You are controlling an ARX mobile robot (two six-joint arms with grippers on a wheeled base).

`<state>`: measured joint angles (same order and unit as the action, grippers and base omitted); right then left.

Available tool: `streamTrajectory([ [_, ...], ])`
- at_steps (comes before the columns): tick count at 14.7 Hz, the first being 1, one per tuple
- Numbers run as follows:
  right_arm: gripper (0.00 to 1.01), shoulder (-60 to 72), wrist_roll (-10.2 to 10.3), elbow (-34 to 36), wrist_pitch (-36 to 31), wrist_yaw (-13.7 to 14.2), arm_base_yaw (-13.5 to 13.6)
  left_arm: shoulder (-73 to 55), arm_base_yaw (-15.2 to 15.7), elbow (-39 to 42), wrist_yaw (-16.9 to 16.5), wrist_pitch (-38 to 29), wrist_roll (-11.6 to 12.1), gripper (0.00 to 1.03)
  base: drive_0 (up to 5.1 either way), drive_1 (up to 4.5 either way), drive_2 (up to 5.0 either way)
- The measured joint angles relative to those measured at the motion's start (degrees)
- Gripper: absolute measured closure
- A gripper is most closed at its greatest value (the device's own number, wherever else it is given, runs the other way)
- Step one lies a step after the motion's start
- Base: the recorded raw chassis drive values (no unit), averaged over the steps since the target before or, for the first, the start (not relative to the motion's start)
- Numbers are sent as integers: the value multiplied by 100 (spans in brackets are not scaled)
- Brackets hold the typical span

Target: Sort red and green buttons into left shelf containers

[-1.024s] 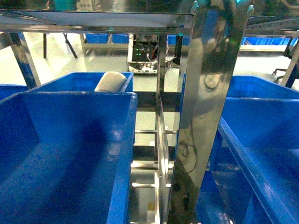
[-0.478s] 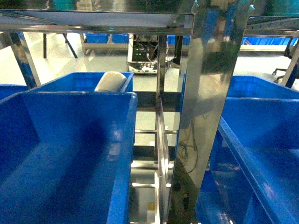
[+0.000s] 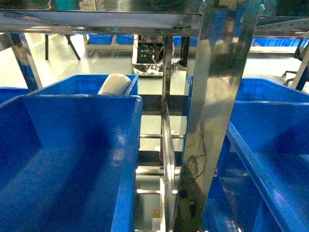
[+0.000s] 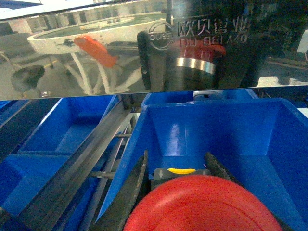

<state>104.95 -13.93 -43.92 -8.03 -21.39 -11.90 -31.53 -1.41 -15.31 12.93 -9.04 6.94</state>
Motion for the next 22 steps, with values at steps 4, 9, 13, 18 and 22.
streamTrajectory([
  [4,75,302,-374,-306,719,131,85,0,0,0,0,0,0,76,0,0,0],
  [9,38,289,-544,136,306,236,146,0,0,0,0,0,0,76,0,0,0],
  [13,1,-352,-686,968,-1134,444,267,0,0,0,-2,-2,-2,76,0,0,0],
  [18,3,-1635,-796,2028,-1873,457,358,2,0,0,0,-2,0,76,0,0,0],
  [22,3,-3991,-490,3086,-1593,271,153,2,0,0,-2,0,-2,76,0,0,0],
])
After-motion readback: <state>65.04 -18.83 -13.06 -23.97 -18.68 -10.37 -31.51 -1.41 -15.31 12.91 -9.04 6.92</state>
